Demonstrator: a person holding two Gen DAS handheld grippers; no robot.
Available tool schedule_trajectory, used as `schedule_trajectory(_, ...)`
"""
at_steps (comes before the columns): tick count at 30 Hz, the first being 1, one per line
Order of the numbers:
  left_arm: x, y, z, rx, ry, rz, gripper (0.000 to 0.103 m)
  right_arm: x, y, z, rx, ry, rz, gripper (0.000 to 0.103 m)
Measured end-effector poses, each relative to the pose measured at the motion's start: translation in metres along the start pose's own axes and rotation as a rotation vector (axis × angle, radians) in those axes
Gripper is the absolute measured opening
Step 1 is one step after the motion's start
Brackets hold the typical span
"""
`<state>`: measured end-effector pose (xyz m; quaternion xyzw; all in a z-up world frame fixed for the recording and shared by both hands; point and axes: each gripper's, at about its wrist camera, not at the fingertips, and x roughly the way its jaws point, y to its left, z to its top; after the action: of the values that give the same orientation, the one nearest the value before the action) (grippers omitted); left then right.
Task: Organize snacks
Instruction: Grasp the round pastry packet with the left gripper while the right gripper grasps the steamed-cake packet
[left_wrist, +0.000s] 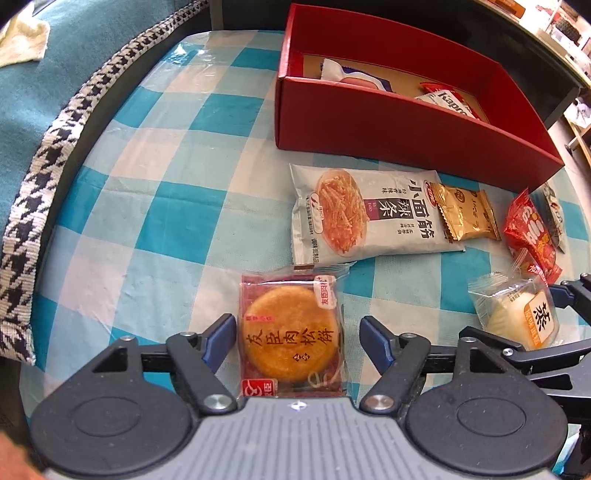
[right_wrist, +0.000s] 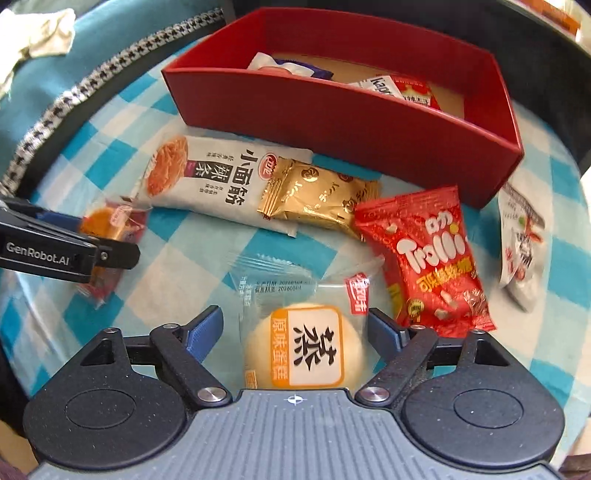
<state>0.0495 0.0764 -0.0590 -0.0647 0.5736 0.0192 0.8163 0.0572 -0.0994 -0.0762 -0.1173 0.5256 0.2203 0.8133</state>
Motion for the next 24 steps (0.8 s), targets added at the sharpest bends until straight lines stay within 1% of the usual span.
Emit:
schedule_trajectory(2, 0.001, -0.002, 0.000, 0.010, -0.004, 0.005, 0.103, 0.001, 0.001, -0.001, 0.006, -0.001, 0.007, 0.094)
schedule_trajectory(4, 0.001, -0.003, 0.000, 0.010, -0.010, 0.016, 0.103, 0.004, 0.002, -0.002, 0.017, 0.000, 0.017, 0.103)
schedule_trajectory(9, 0.001, -0.006, -0.003, 0.031, -0.024, 0.038, 0.103, 0.006, 0.005, -0.003, 0.000, -0.003, 0.004, 0.103)
schedule_trajectory(11, 0.001, -0.008, -0.005, 0.044, -0.031, 0.059, 0.103, 0.006, 0.004, -0.001, -0.001, 0.000, 0.005, 0.103)
schedule_trajectory(12, 0.000, -0.009, -0.005, 0.049, -0.034, 0.074, 0.098, 0.005, 0.002, 0.000, 0.007, -0.005, -0.006, 0.099)
schedule_trajectory(13, -0.001, -0.009, -0.006, 0.044, -0.037, 0.071, 0.095, 0.003, 0.002, 0.000, 0.005, -0.011, -0.030, 0.088)
schedule_trajectory(14, -0.003, -0.008, -0.006, 0.035, -0.038, 0.066, 0.090, 0.000, 0.002, 0.000, -0.017, -0.015, -0.061, 0.079)
schedule_trajectory(15, -0.004, -0.006, -0.006, 0.027, -0.040, 0.060, 0.086, -0.002, 0.002, -0.001, -0.037, -0.022, -0.069, 0.067)
schedule_trajectory(17, -0.006, -0.004, -0.008, 0.012, -0.036, 0.048, 0.086, -0.005, -0.001, -0.003, -0.028, -0.019, -0.042, 0.067)
schedule_trajectory(18, -0.007, -0.005, -0.010, 0.014, -0.034, 0.047, 0.086, -0.005, 0.000, -0.004, -0.042, -0.020, -0.047, 0.066)
schedule_trajectory(24, -0.014, -0.017, -0.031, 0.053, -0.016, -0.002, 0.086, -0.017, 0.006, -0.014, -0.063, -0.020, -0.026, 0.065)
